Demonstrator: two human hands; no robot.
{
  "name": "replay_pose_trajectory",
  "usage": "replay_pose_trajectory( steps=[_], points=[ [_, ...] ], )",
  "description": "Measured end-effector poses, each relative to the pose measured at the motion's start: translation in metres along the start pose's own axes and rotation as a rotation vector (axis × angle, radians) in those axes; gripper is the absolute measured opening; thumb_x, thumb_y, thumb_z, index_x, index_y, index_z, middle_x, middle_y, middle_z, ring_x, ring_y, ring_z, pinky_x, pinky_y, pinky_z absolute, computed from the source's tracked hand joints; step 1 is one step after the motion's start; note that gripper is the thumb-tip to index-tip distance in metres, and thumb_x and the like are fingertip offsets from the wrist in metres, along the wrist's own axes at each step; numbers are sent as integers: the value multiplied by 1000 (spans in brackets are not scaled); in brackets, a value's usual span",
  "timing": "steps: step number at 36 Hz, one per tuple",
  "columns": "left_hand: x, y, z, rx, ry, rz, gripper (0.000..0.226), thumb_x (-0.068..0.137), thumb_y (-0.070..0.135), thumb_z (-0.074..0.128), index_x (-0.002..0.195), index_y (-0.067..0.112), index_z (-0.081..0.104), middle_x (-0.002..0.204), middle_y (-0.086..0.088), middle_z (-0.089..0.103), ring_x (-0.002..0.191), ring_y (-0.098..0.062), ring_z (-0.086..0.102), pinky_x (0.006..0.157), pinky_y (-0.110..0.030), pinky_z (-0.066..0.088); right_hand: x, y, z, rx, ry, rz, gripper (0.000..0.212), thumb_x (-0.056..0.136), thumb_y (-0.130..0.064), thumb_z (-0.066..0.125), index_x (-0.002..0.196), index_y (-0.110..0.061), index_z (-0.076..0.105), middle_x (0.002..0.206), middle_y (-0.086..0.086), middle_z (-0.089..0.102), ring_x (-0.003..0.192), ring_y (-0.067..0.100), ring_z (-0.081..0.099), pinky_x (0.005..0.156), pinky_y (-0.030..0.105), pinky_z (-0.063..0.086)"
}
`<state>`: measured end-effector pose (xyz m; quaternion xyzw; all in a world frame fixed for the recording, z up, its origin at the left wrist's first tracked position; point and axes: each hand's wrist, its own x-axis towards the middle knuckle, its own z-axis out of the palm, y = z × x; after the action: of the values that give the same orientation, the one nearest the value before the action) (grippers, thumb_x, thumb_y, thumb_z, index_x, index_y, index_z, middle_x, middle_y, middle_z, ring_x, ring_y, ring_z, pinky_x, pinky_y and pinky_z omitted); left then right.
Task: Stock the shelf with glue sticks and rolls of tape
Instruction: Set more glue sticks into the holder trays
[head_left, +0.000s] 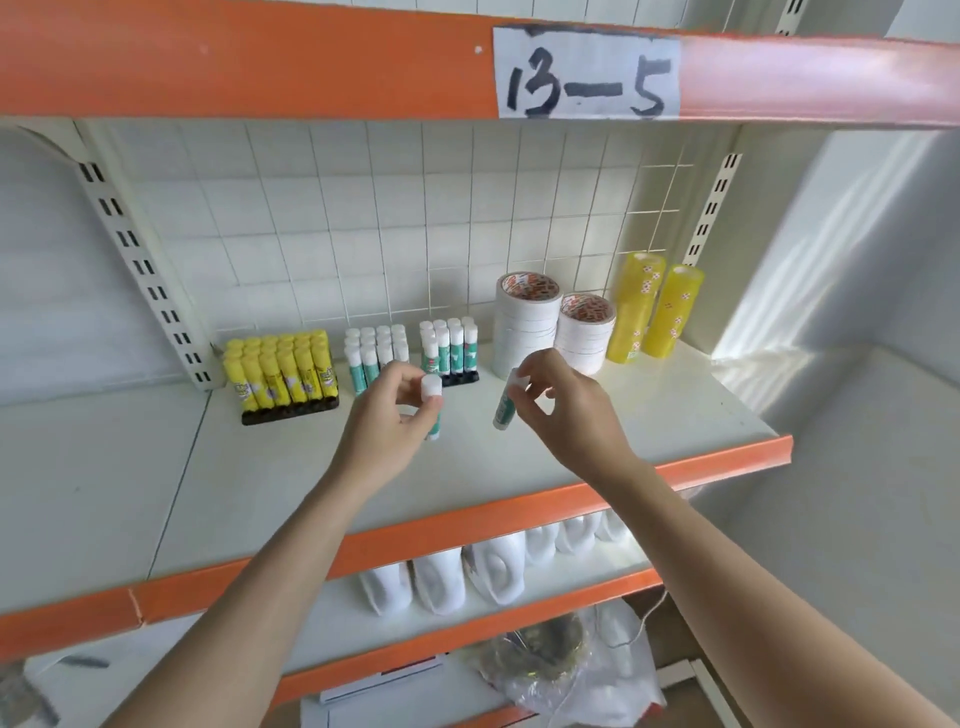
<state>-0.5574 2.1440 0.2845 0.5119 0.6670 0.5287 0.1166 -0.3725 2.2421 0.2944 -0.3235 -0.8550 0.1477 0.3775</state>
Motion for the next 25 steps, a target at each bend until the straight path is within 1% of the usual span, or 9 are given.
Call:
replay_pose_trajectory(
  steps=[2,5,9,13,15,17,19,21,25],
  points=[
    [1,-16,-1,-2,-17,-14,13,88,9,66,92,16,56,87,14,64,83,9,59,66,-6,44,-1,-2,11,-29,-19,29,16,89,-21,64,101,-15,54,84,-7,65,79,9,63,71,40,53],
    [2,-31,0,-34,-43,-28,14,88,7,66,93,15,56,87,12,63,82,12,59,65,-3,42,0,-5,24,-60,-36,53,15,91,-21,62,101,-15,53,85,-10,63,80,8,63,69,37,52],
    [6,-44,7,-58,-108,-61,12,89,3,63,93,8,54,85,6,62,72,14,59,62,-5,44,2,-6,40,-112,-54,73,14,92,-23,60,101,-16,52,84,-10,64,80,10,65,61,29,44],
    [11,-51,20,-36,-134,-85,11,88,3,63,94,8,55,82,10,60,67,14,57,63,-3,41,8,0,54,-165,-80,76,14,94,-27,57,102,-17,51,89,-7,68,81,15,66,63,31,48],
    [14,-53,27,-40,-134,-90,8,87,1,62,92,5,56,80,9,60,65,11,57,63,-2,39,11,4,59,-179,-87,60,13,94,-27,56,102,-17,50,91,-8,68,80,17,66,63,32,49],
    [16,-56,32,-41,-115,-114,10,87,2,63,92,7,56,81,8,60,67,6,58,63,-2,39,14,7,63,-174,-95,58,13,94,-26,56,101,-18,49,92,-8,68,81,18,66,63,33,49],
    [17,-60,36,-38,-88,-153,12,86,6,64,93,12,56,83,7,61,73,-1,59,64,-2,39,16,9,66,-161,-110,63,12,94,-25,56,100,-18,49,92,-7,68,82,18,66,64,33,48],
    [19,-62,40,-47,-86,-175,12,85,6,66,93,11,57,85,5,64,78,-8,61,65,-3,40,17,13,68,-153,-122,57,12,93,-25,56,100,-18,49,92,-8,68,83,17,66,64,33,48],
    [18,-65,46,-37,-90,-210,18,82,4,68,92,14,56,86,9,64,81,-9,63,67,-6,41,18,22,70,-131,-150,62,11,94,-24,55,100,-17,48,90,-9,67,83,17,65,64,32,46]
  ],
)
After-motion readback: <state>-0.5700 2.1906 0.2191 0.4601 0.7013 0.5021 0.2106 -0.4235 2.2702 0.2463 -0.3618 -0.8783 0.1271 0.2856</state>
